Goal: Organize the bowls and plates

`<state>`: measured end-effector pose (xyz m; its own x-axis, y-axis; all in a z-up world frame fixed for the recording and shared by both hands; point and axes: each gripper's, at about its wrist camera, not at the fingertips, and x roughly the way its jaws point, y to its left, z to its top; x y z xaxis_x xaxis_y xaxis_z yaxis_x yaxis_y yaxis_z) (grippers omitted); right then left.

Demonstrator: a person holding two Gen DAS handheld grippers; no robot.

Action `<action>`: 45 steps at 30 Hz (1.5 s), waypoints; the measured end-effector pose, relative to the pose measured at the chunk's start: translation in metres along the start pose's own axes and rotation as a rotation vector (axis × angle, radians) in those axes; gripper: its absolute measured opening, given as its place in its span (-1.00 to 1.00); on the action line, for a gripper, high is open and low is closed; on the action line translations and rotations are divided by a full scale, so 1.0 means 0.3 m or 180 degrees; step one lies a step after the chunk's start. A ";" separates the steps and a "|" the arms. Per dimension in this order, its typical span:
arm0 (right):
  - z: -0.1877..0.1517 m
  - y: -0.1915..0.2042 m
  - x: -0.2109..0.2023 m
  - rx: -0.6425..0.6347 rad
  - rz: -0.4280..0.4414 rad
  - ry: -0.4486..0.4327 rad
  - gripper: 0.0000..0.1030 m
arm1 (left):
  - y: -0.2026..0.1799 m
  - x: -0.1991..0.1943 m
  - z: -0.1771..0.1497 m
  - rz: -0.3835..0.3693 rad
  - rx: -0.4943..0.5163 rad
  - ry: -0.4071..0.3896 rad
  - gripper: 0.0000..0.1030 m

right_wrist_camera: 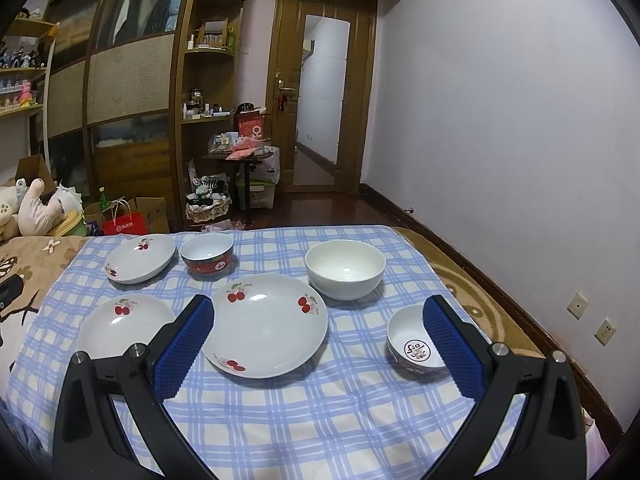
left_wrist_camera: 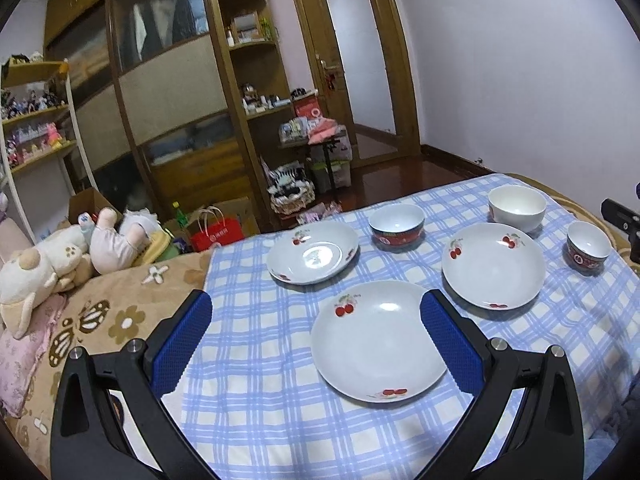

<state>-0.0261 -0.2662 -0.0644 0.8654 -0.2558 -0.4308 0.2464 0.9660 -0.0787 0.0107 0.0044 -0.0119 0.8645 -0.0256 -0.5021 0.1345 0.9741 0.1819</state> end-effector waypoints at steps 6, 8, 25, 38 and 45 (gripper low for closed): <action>0.036 0.029 0.002 -0.0076 0.0074 0.0022 1.00 | -0.003 0.049 0.057 0.0000 -0.0063 0.0064 0.99; 0.056 0.053 0.003 -0.0147 0.0106 0.0009 1.00 | -0.003 0.068 0.081 -0.0007 -0.0070 0.0103 0.99; 0.175 0.333 0.170 -0.0200 0.0544 0.0210 0.91 | 0.114 0.318 0.186 0.0136 -0.0284 0.0600 0.99; 0.036 0.439 0.414 -0.0288 0.0949 0.0855 0.07 | 0.103 0.543 0.041 -0.0160 -0.0384 0.1169 0.99; -0.023 0.480 0.491 -0.0434 0.1050 0.1036 0.07 | 0.093 0.624 -0.012 -0.0181 -0.0371 0.1472 0.99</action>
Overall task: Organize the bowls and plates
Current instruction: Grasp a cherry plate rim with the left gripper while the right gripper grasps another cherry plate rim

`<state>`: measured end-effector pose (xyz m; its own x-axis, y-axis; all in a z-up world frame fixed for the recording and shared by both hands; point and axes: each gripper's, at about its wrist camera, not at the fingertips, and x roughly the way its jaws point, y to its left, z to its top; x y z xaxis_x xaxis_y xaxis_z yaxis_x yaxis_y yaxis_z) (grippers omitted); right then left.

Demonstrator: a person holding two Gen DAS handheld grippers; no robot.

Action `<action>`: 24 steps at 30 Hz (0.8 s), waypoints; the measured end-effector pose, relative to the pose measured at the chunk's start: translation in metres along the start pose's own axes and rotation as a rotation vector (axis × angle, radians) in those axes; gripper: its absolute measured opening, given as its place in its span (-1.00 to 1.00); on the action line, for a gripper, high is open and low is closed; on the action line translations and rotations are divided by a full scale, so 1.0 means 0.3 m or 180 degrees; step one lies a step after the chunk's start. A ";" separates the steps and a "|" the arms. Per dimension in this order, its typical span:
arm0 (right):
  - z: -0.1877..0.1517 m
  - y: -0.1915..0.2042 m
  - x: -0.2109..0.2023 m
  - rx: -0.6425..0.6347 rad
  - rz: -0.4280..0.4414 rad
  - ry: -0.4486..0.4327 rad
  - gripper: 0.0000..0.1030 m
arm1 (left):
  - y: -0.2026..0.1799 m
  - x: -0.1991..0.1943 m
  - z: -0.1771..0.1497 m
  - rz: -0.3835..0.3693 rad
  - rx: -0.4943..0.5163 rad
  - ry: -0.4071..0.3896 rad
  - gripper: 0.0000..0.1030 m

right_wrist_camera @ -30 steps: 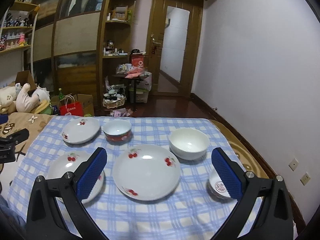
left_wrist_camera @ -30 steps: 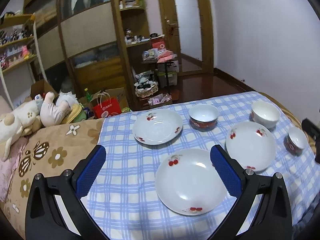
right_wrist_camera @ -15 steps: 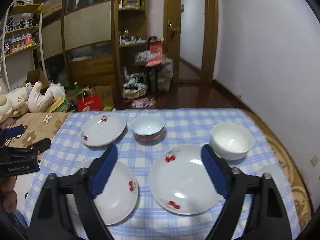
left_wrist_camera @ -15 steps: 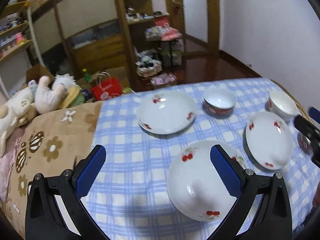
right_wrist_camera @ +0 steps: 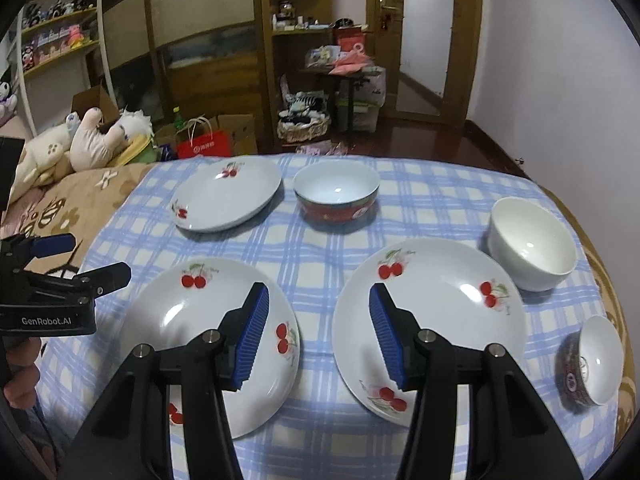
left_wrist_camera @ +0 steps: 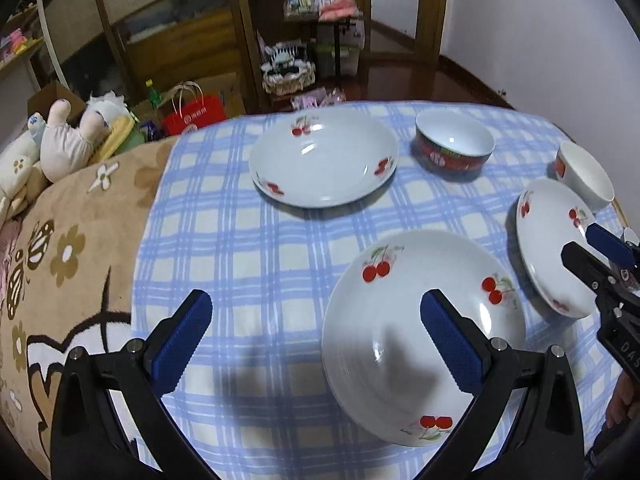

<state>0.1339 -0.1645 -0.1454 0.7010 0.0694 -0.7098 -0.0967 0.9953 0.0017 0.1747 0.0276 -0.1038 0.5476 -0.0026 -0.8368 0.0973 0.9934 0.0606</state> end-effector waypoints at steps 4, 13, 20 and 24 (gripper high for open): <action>-0.022 0.004 0.059 -0.0020 0.0056 0.0185 0.07 | 0.018 0.042 -0.015 -0.0090 -0.0083 0.0184 0.98; -0.048 0.018 0.094 -0.0095 0.0136 0.0304 -0.14 | 0.016 0.096 -0.040 -0.0205 -0.0089 0.0433 0.98; -0.064 0.029 0.112 -0.0143 0.0258 0.0395 -0.40 | 0.014 0.128 -0.052 -0.0257 -0.0109 0.0579 0.98; -0.076 0.033 0.127 -0.0145 0.0298 0.0472 -0.48 | 0.010 0.142 -0.059 -0.0243 -0.0062 0.0634 0.77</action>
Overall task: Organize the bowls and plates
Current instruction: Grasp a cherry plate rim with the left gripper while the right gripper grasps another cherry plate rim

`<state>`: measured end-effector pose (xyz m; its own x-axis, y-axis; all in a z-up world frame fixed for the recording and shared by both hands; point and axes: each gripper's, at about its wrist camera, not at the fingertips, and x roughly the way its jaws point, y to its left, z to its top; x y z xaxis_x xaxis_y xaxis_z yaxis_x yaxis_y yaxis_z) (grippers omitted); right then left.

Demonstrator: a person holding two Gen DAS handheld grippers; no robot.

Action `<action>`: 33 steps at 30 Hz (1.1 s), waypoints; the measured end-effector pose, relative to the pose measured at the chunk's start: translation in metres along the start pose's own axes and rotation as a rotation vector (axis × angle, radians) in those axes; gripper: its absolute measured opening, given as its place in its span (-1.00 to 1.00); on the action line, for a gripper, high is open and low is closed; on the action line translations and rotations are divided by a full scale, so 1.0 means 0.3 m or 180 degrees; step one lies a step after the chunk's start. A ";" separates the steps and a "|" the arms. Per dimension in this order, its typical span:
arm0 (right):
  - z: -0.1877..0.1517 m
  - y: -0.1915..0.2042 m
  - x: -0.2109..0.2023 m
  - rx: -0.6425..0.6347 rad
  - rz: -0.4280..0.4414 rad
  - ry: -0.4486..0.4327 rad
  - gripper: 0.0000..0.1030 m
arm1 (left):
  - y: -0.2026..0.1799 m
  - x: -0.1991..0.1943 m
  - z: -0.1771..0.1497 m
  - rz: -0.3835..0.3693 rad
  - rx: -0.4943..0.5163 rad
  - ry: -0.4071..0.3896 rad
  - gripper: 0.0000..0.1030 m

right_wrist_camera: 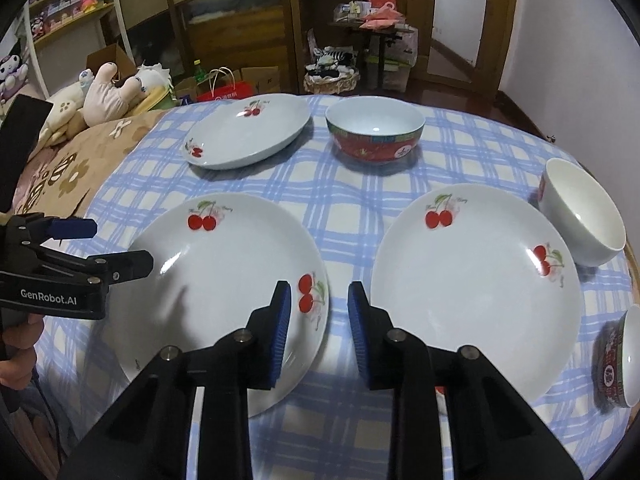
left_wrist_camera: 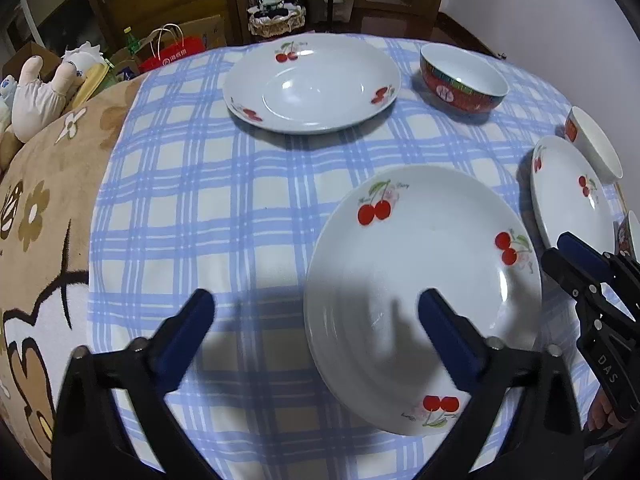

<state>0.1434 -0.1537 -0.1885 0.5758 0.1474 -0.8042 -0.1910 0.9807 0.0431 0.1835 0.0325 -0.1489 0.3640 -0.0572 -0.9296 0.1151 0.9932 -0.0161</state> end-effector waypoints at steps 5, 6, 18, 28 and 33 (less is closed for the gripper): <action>-0.011 -0.014 0.023 0.0090 0.0084 0.0090 -0.60 | 0.000 0.043 -0.010 -0.0084 0.0015 0.0219 0.49; -0.011 -0.018 0.026 0.0120 0.0100 0.0104 -0.61 | 0.000 0.048 -0.011 -0.0085 0.0017 0.0233 0.43; -0.017 -0.032 0.073 0.0177 0.0167 0.0173 -0.78 | -0.009 0.100 -0.008 -0.0162 0.0068 0.0265 -0.44; -0.008 -0.047 0.100 0.0249 0.0203 0.0212 -0.89 | 0.052 0.110 0.005 -0.0435 -0.0226 0.0278 -0.59; -0.007 -0.038 0.104 0.0224 0.0158 0.0232 -0.89 | 0.061 0.112 0.006 -0.0464 -0.0255 0.0289 -0.59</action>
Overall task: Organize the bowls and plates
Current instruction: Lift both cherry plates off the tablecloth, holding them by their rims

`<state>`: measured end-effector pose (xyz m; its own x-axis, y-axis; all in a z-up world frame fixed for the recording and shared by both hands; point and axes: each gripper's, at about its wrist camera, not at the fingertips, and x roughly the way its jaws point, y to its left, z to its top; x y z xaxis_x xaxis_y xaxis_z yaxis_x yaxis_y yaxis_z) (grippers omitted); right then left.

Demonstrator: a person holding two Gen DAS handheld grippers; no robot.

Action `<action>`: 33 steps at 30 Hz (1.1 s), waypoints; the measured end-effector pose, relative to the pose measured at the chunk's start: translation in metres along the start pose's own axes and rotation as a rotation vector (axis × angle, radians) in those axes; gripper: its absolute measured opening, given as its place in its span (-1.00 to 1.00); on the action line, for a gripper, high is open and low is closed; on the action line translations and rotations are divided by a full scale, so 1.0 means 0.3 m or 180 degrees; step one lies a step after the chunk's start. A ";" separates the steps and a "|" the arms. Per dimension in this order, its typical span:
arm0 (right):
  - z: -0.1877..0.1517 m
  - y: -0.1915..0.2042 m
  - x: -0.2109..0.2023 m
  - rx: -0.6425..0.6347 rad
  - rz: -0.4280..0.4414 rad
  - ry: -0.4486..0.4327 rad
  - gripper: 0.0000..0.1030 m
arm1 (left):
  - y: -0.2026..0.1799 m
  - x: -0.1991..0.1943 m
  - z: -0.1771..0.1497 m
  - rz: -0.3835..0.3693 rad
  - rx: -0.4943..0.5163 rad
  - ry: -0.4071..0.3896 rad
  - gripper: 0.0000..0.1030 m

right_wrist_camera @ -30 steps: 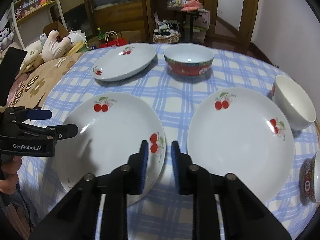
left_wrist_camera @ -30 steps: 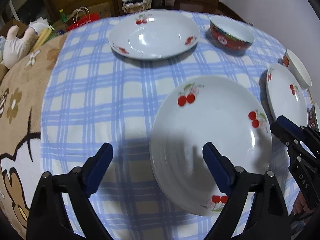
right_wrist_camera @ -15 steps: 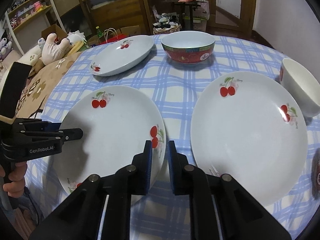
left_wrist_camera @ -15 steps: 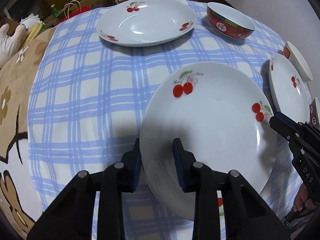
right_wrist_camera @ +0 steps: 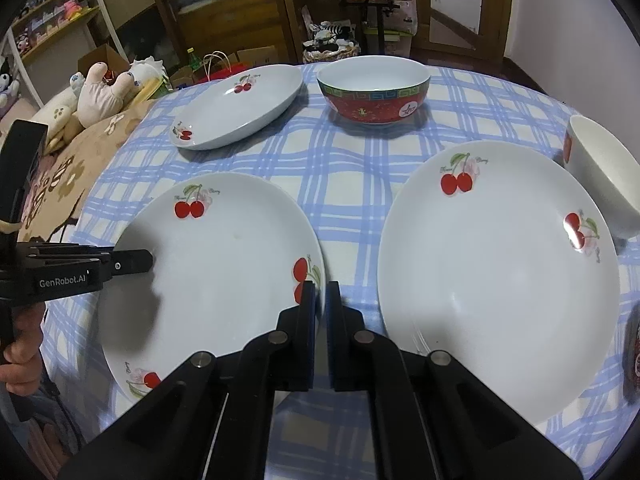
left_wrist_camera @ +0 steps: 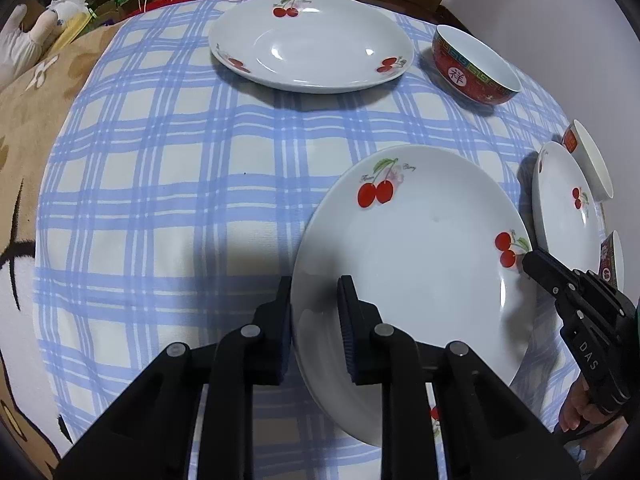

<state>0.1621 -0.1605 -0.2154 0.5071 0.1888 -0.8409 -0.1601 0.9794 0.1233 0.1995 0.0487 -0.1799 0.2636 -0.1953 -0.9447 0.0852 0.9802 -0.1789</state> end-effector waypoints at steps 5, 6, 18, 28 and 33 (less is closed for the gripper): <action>-0.002 0.001 0.002 0.0056 -0.0002 0.0020 -0.88 | 0.008 0.002 0.002 -0.0017 -0.0015 0.0017 -0.57; -0.002 0.003 0.002 0.0040 -0.0017 0.0024 -0.88 | 0.005 0.003 0.006 0.0000 0.0002 0.0010 -0.56; -0.010 -0.003 0.026 0.0102 0.0056 0.0159 -0.82 | -0.003 0.010 -0.008 -0.0017 0.0000 -0.0030 -0.58; -0.020 0.004 0.024 0.0073 0.0051 0.0229 -0.79 | 0.023 -0.019 -0.014 -0.0166 -0.0121 -0.0052 -0.66; -0.026 0.001 0.013 0.0111 0.0072 0.0287 -0.80 | 0.009 -0.039 -0.022 -0.0183 -0.0018 -0.0057 -0.67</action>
<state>0.1574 -0.1600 -0.2226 0.4252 0.2052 -0.8815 -0.1402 0.9771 0.1598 0.1904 0.0538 -0.1711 0.2756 -0.2519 -0.9277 0.0954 0.9674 -0.2344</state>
